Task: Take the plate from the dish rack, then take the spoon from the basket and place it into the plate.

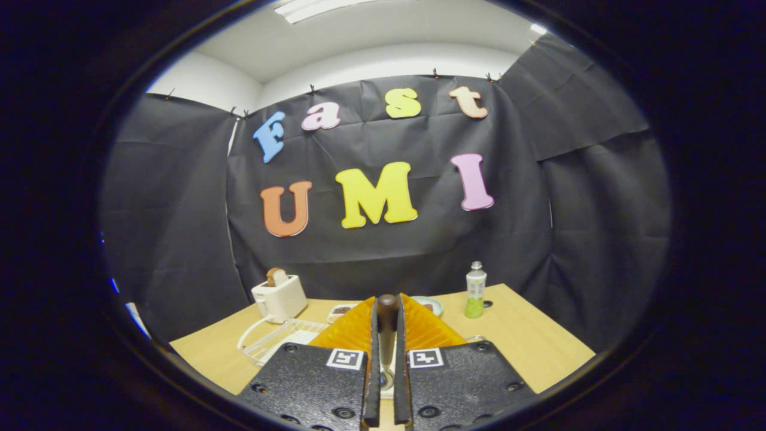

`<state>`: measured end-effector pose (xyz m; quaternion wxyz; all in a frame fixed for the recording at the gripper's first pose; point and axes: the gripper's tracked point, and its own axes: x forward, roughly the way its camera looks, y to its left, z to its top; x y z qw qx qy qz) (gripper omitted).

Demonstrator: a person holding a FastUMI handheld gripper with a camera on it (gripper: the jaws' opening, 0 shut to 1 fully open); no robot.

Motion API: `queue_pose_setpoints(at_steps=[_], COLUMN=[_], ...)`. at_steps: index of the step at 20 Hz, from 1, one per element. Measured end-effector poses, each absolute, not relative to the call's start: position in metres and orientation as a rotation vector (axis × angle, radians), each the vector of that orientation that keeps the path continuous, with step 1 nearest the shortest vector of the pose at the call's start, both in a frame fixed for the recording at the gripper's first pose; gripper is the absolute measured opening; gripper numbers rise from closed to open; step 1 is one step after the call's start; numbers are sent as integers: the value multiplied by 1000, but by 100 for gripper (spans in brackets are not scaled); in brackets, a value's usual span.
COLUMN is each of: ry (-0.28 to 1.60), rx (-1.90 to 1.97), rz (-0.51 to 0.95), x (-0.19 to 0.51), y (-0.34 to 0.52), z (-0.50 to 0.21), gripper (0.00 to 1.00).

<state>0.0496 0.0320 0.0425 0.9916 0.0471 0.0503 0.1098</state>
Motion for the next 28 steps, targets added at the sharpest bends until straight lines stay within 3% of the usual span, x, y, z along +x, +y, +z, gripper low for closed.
queue_pose_setpoints(at_steps=[14, 28], ry=[260, 306], rx=[269, 487], rz=[309, 300], x=[20, 15], y=[128, 151], z=[-73, -120], gripper=[14, 15])
